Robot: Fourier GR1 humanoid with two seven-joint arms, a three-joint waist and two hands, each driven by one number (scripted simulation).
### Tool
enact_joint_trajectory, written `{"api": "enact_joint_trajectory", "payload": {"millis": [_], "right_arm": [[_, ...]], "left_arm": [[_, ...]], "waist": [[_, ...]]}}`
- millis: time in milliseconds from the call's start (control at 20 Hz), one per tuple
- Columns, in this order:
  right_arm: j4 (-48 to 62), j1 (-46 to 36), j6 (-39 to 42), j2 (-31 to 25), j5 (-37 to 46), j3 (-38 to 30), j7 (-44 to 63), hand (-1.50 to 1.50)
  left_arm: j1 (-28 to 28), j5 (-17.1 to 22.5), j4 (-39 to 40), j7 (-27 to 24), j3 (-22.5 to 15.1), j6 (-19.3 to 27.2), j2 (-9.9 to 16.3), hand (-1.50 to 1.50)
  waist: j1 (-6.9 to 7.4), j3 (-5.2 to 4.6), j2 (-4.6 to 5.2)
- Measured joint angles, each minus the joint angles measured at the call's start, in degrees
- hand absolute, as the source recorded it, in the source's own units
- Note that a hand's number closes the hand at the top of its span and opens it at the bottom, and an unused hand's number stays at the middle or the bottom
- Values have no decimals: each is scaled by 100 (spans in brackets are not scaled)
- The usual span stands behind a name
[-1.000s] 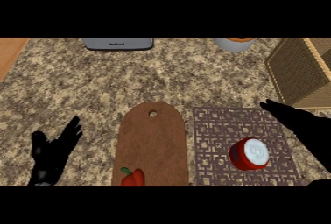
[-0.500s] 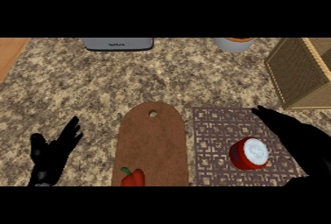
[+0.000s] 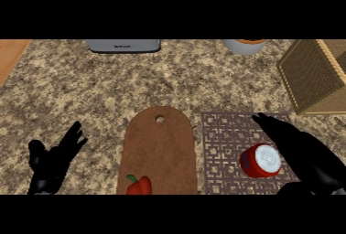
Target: Pick the can from the placemat and place it in the basket
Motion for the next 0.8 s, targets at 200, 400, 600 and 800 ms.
{"api": "enact_joint_trajectory", "payload": {"millis": [200, 400, 600, 800], "right_arm": [[226, -46, 115, 147, 151, 37, -55, -150], [466, -21, 264, 308, 352, 209, 20, -150], [696, 79, 325, 344, 465, 152, -166, -150], [890, 120, 305, 511, 642, 133, -340, -150]], "left_arm": [[-21, 35, 6, 74, 62, -83, 5, 0], [-56, -106, 38, 155, 24, 24, -90, 0], [-40, -80, 63, 105, 112, -101, -65, 0], [-72, -222, 44, 229, 82, -18, -140, 0]], "waist": [[8, -6, 8], [7, 5, 3], [-4, 5, 2], [0, 13, -3]]}}
